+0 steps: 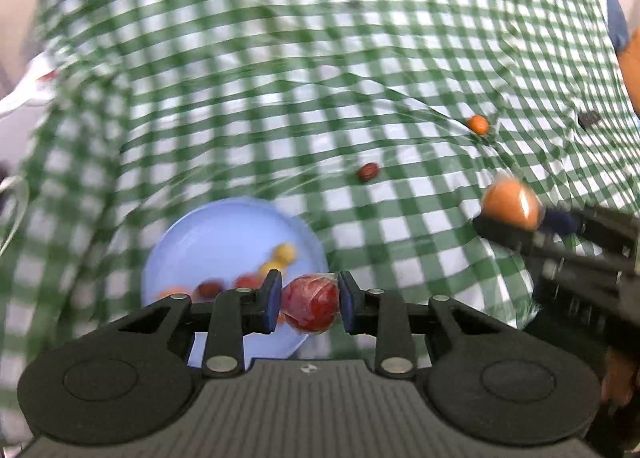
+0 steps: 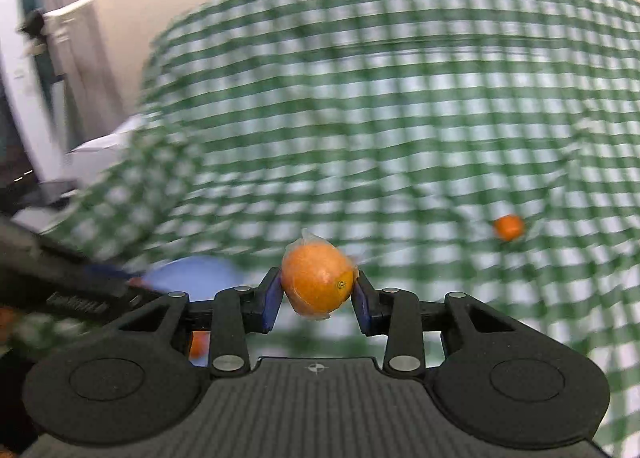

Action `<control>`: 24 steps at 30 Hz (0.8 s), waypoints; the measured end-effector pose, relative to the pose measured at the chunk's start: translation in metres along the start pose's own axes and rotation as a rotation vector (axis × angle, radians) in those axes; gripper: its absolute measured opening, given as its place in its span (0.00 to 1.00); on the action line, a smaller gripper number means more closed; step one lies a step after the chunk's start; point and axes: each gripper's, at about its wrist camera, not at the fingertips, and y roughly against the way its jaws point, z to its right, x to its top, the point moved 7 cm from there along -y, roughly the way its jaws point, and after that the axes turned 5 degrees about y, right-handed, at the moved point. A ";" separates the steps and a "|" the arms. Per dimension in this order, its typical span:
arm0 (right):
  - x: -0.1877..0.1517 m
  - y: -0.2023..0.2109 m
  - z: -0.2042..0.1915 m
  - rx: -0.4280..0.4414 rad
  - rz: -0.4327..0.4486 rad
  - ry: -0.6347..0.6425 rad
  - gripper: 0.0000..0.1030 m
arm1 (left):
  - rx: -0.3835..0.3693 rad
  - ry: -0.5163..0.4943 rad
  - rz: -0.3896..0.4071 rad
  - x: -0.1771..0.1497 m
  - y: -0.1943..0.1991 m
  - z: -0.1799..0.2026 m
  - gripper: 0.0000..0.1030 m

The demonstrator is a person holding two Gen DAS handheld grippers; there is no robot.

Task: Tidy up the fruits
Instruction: 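Carry the tomato and bagged tangerine over the blue plate with both tools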

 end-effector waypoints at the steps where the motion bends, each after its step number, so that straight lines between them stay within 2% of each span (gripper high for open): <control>1: -0.002 0.006 -0.018 0.025 -0.012 0.015 0.38 | 0.003 0.015 -0.001 -0.006 0.008 -0.008 0.32; 6: -0.013 0.024 -0.083 0.090 -0.058 0.088 0.38 | 0.026 0.071 0.013 -0.037 0.042 -0.046 0.32; 13: -0.028 0.044 -0.138 0.120 -0.088 0.169 0.38 | 0.050 0.138 0.028 -0.070 0.069 -0.083 0.32; 19: -0.032 0.050 -0.163 0.131 -0.091 0.216 0.38 | 0.047 0.173 0.059 -0.086 0.083 -0.095 0.32; 24: -0.032 0.053 -0.167 0.124 -0.090 0.225 0.38 | 0.041 0.183 0.076 -0.091 0.088 -0.098 0.32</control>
